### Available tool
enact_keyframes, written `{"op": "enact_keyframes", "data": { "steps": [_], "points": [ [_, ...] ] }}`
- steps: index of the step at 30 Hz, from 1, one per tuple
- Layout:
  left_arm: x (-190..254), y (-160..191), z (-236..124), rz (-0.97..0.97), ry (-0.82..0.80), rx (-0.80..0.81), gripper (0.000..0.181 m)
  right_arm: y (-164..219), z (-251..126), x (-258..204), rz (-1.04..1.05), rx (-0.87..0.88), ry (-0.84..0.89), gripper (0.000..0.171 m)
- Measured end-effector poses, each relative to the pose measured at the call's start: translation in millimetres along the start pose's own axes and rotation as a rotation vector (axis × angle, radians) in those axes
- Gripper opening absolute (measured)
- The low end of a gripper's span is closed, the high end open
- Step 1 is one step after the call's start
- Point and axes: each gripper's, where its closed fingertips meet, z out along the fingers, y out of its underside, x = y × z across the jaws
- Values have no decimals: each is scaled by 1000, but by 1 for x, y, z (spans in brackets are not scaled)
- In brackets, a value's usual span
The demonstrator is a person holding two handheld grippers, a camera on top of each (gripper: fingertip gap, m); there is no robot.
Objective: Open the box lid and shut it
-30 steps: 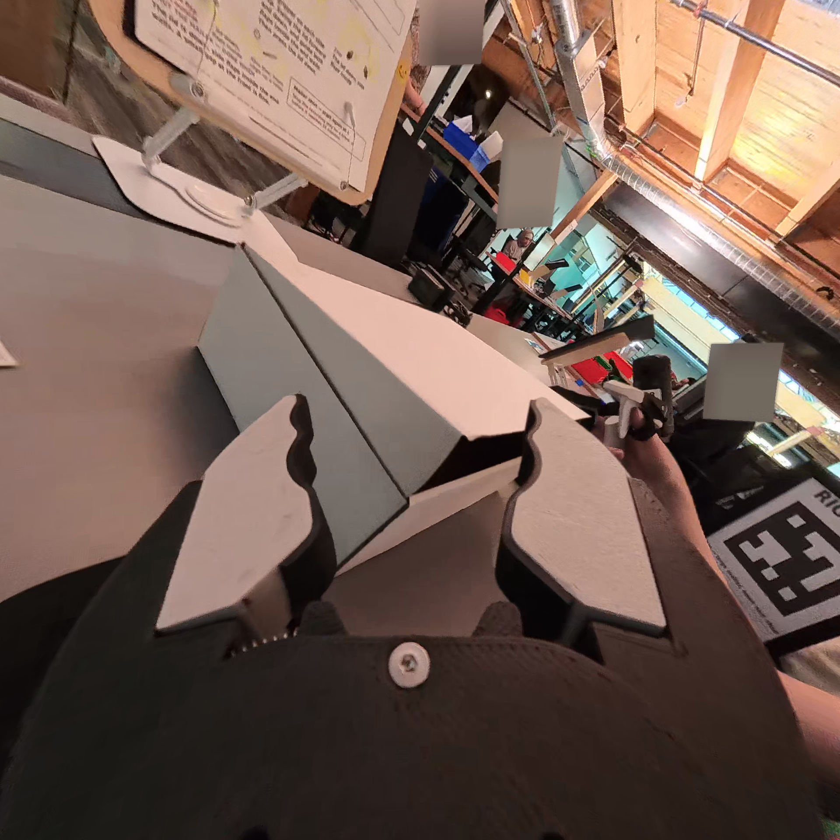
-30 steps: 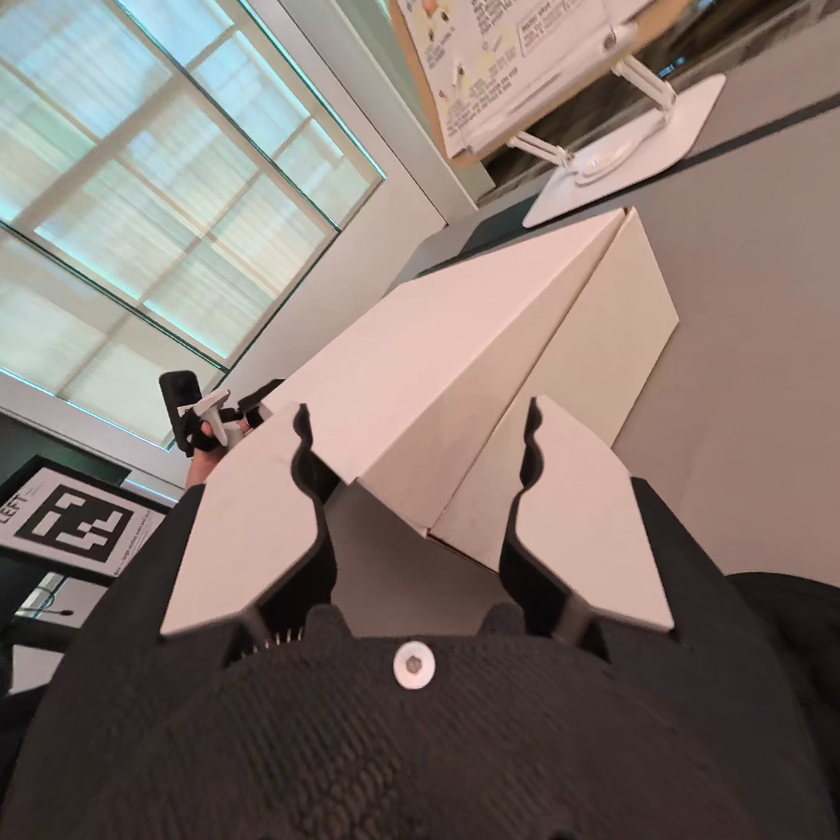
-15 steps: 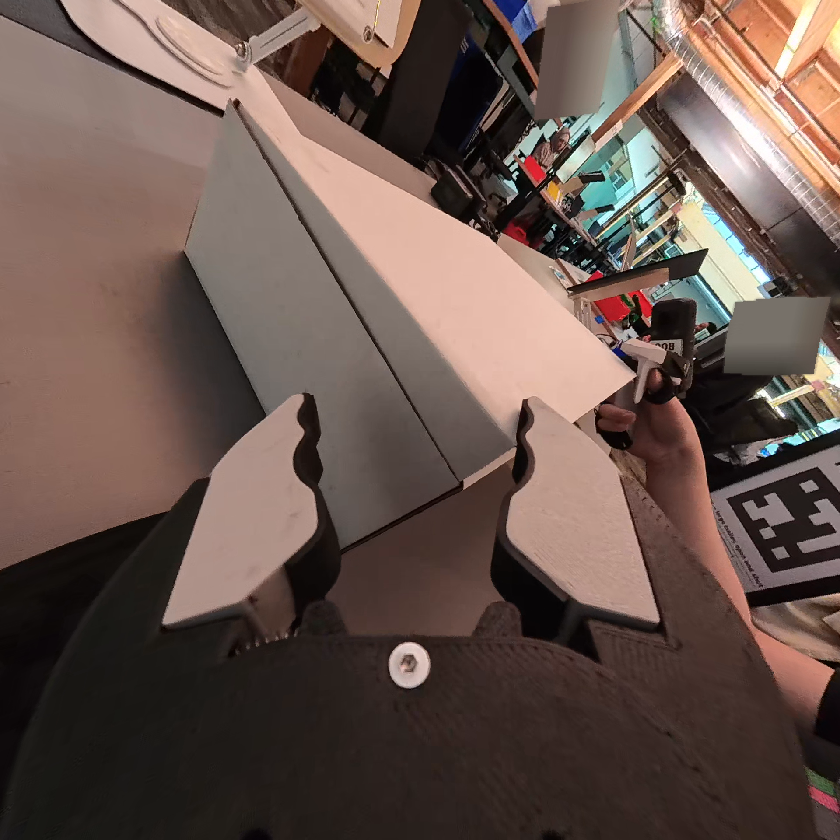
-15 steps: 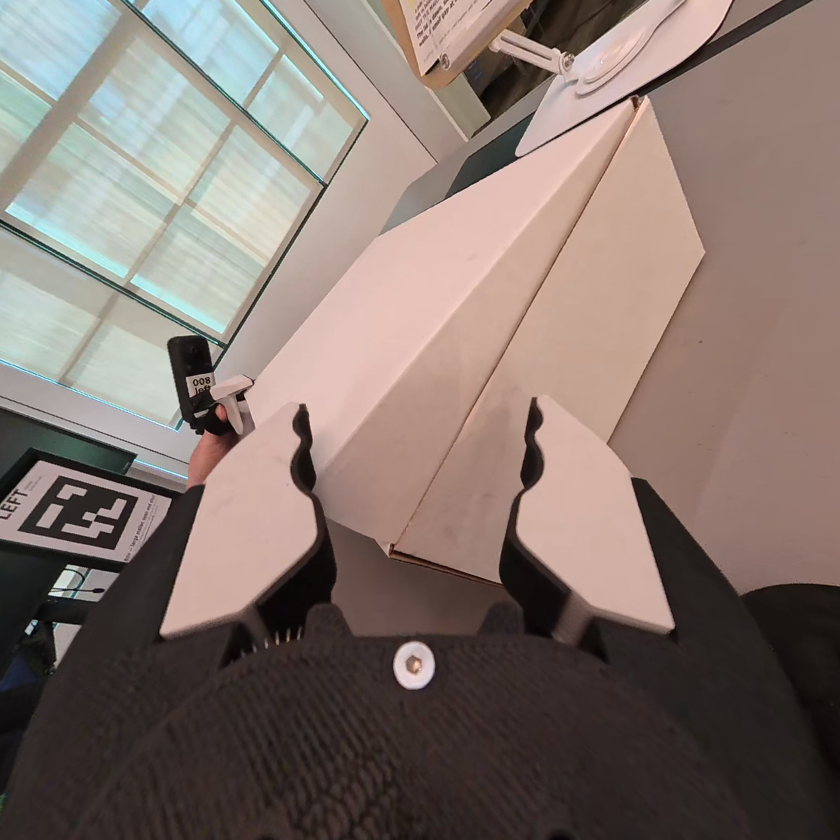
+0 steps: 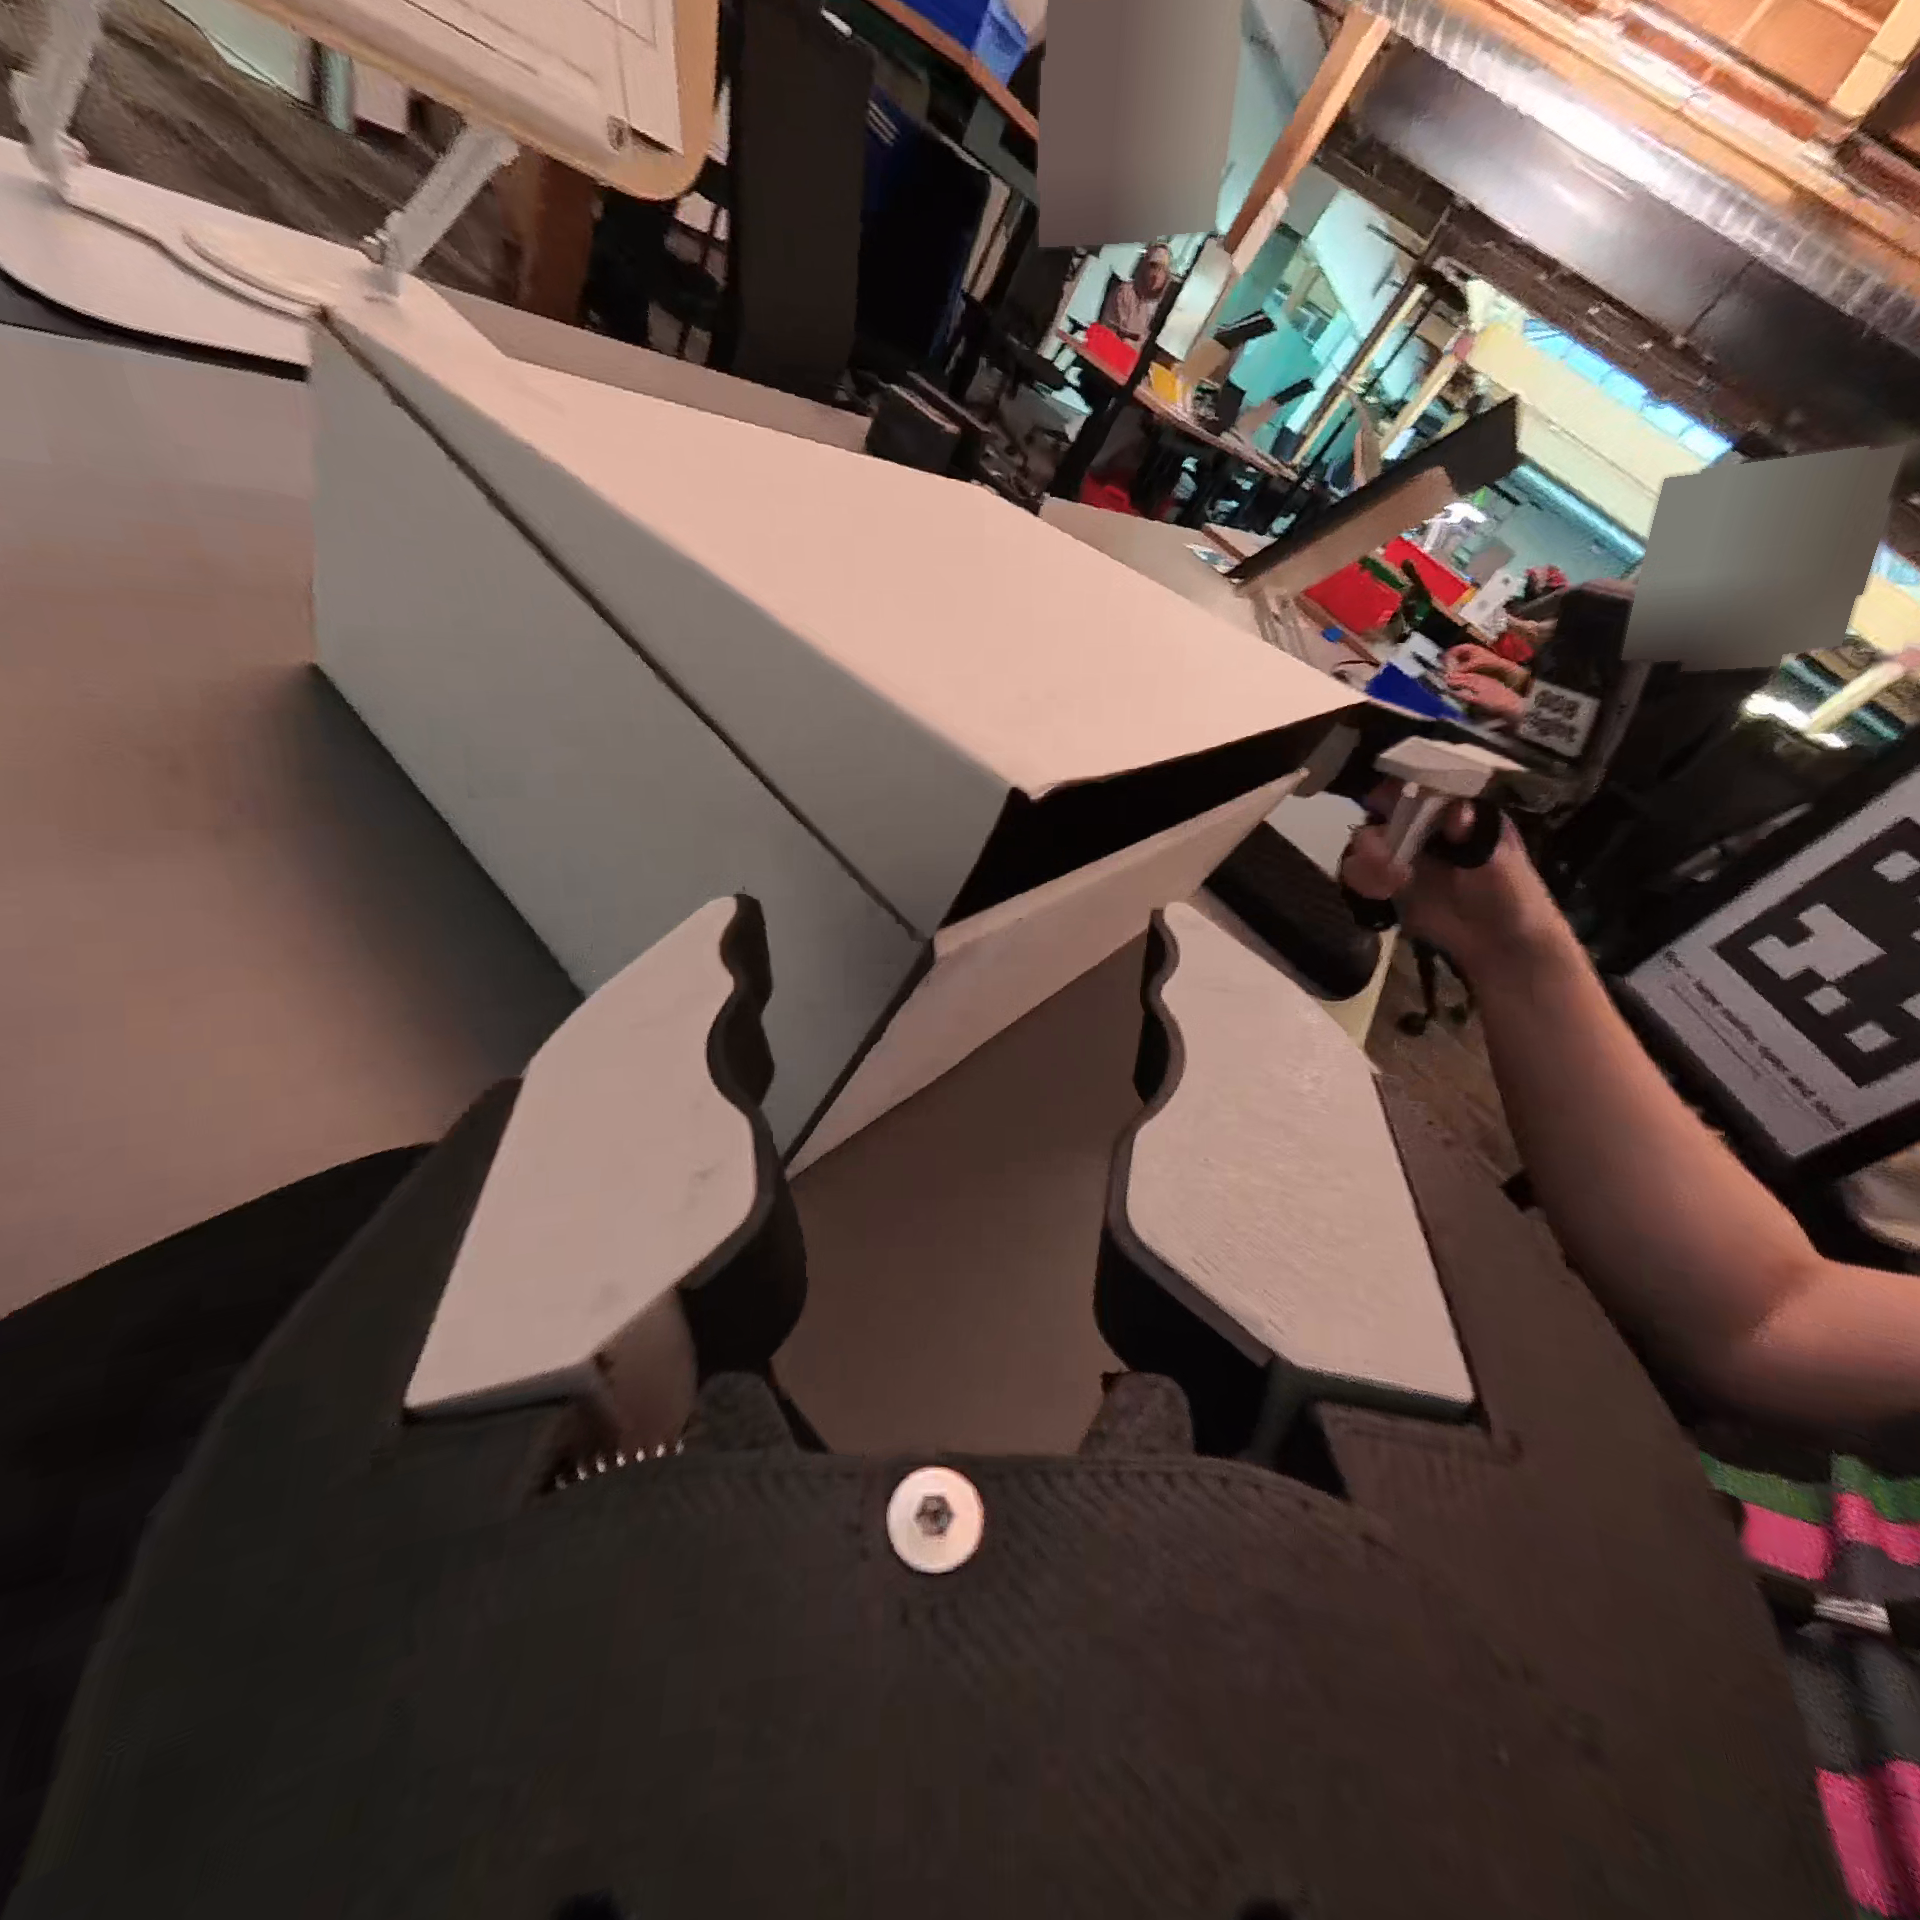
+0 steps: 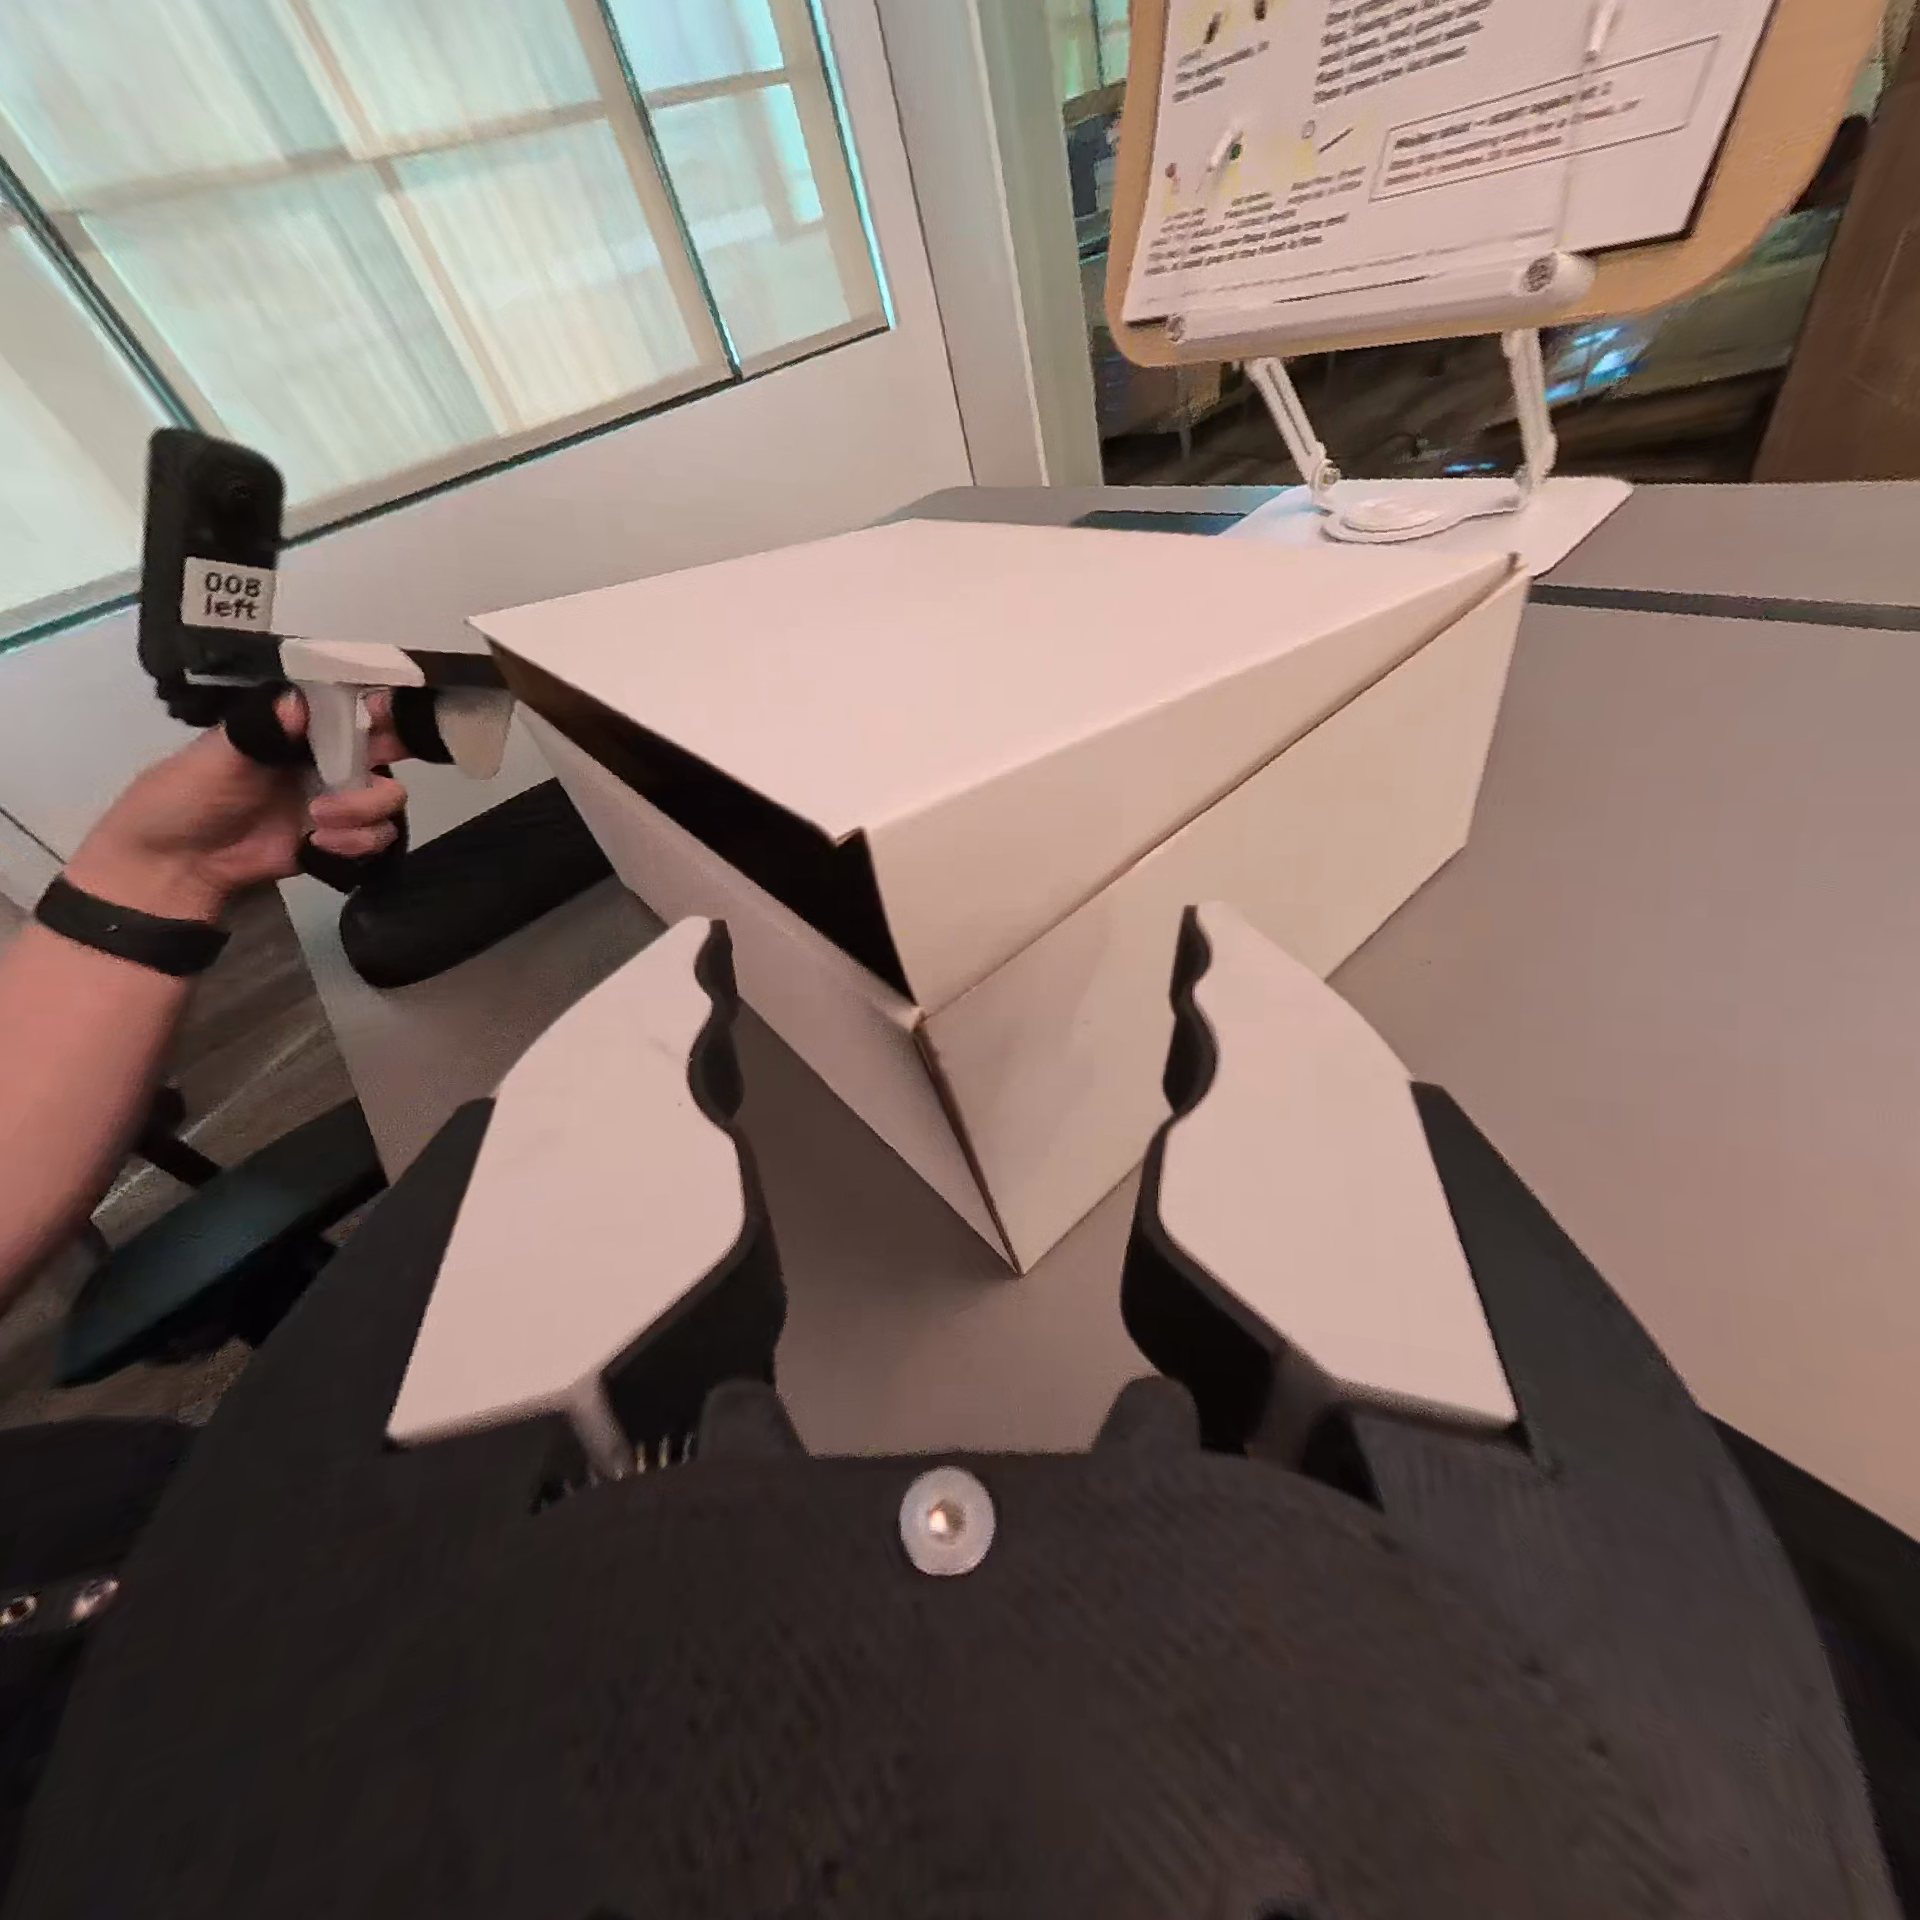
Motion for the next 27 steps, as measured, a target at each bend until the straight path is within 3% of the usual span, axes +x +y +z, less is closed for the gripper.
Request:
{"op": "enact_keyframes", "data": {
  "steps": [3, 7, 10, 15, 22, 23, 27],
  "points": [
    [10, -10, 5, -33, 63, 38, 66, -10, 2, -2, 67, 62, -13, 71],
    [-5, -29, 4, -132, -7, 34, 77, -29, 10, 8, 326, 74, -46, 77],
    [-11, -40, 9, -231, 39, -27, 77, -27, 22, 12, 450, -73, -54, 80],
    [-30, -29, 21, -252, -4, -149, 73, -4, 35, 15, 458, -273, -25, 79],
    [-34, 9, 35, -177, -24, -355, 67, 22, 39, 17, 501, -324, -62, 75],
    [-36, 11, 36, -166, -28, -354, 71, 32, 40, 19, 481, -352, -51, 76],
    [-31, -2, 30, -186, 98, -316, 53, 30, 39, 19, 492, -312, -135, 72]
  ]
}}
